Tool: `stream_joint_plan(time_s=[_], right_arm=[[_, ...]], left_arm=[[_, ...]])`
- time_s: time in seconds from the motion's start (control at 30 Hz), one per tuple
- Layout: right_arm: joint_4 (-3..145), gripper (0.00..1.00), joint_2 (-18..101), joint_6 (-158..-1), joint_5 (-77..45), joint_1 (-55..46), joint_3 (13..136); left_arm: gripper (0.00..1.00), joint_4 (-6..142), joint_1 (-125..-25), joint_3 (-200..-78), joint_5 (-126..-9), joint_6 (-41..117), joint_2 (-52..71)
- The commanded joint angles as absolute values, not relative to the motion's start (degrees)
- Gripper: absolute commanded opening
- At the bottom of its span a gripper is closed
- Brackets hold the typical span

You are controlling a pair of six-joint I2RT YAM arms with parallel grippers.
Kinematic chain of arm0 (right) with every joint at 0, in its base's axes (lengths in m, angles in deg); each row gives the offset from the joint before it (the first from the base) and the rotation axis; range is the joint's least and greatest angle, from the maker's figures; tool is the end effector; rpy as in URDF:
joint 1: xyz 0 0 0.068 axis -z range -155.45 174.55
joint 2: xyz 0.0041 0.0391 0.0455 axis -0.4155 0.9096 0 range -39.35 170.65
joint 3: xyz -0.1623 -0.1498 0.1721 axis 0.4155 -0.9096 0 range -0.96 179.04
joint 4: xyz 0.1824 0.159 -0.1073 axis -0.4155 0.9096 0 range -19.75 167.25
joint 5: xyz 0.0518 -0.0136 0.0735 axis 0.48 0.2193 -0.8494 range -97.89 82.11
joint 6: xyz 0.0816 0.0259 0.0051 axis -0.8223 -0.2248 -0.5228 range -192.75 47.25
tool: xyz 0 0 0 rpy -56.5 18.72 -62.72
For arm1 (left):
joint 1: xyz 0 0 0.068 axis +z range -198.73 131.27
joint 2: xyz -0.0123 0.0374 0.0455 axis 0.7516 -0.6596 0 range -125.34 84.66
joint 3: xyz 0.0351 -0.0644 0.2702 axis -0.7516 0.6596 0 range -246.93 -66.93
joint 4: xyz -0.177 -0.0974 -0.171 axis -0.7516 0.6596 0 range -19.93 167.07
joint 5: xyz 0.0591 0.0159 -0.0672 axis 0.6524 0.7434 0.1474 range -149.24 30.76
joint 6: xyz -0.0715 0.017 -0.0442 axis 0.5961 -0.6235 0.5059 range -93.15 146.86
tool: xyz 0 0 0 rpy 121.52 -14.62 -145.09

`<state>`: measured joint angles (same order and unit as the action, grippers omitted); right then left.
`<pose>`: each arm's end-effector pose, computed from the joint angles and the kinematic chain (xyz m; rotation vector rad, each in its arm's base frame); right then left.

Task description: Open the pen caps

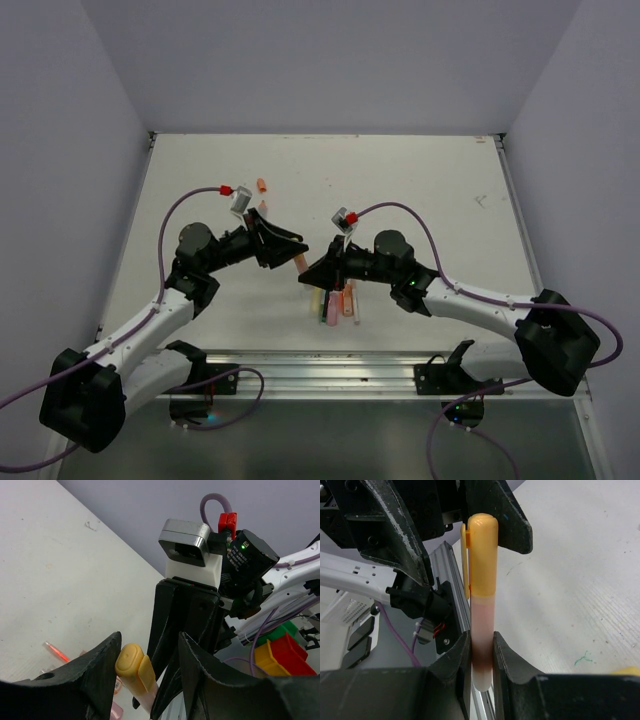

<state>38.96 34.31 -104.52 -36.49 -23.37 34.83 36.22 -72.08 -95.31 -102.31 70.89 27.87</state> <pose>0.1849 0.2588 0.2527 -0.6762 1.7726 1.4185 0.2063 -0.1454 0.2873 0.3853 1.6534 -1.4615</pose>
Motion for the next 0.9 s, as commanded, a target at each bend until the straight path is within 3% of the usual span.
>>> stream_joint_plan(time_s=[0.0, 0.57, 0.73, 0.87], right_arm=[[36.4, 0.0, 33.2, -103.4, -38.1, -23.1, 37.5], [33.4, 0.0, 33.2, -104.8, -37.6, -22.1, 37.3], [33.2, 0.0, 33.7, -104.7, -37.9, -22.1, 37.0], [33.2, 0.0, 34.4, -104.4, -39.1, -22.1, 36.0]], left_arm=[[0.51, 32.5, -71.8, -95.2, -105.1, 71.7, 27.5], [0.38, 27.4, -71.9, -92.4, -106.1, 74.4, 26.3], [0.08, 26.0, -71.9, -92.3, -105.3, 75.5, 26.3], [0.0, 20.5, -71.9, -92.2, -104.0, 78.3, 26.3]])
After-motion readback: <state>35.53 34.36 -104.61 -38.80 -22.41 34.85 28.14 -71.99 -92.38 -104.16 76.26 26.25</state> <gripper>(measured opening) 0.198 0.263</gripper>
